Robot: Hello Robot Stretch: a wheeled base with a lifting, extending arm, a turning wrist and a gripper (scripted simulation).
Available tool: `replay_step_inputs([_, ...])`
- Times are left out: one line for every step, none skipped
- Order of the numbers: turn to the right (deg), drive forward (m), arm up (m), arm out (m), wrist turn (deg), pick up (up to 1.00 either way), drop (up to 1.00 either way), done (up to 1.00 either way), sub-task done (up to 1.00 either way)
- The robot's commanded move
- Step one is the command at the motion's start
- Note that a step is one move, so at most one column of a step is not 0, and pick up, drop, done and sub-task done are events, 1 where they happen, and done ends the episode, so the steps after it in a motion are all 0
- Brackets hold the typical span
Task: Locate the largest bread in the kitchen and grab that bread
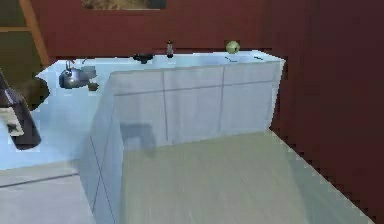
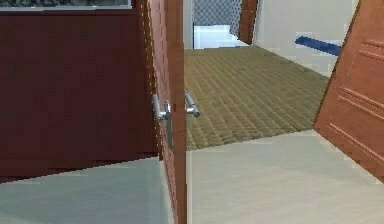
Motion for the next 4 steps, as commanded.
replay_step_inputs([0.0, 0.20, 0.00, 0.00, 0.0, 0.00, 0.00, 0.00, 0.00])
replay_step_inputs([3.0, 0.00, 0.00, 0.00, 0.0, 0.00, 0.00, 0.00, 0.00])
replay_step_inputs([0.0, 0.60, 0.00, 0.00, 0.0, 0.00, 0.00, 0.00, 0.00])
replay_step_inputs([-45.0, 0.00, 0.00, 0.00, 0.0, 0.00, 0.00, 0.00, 0.00])
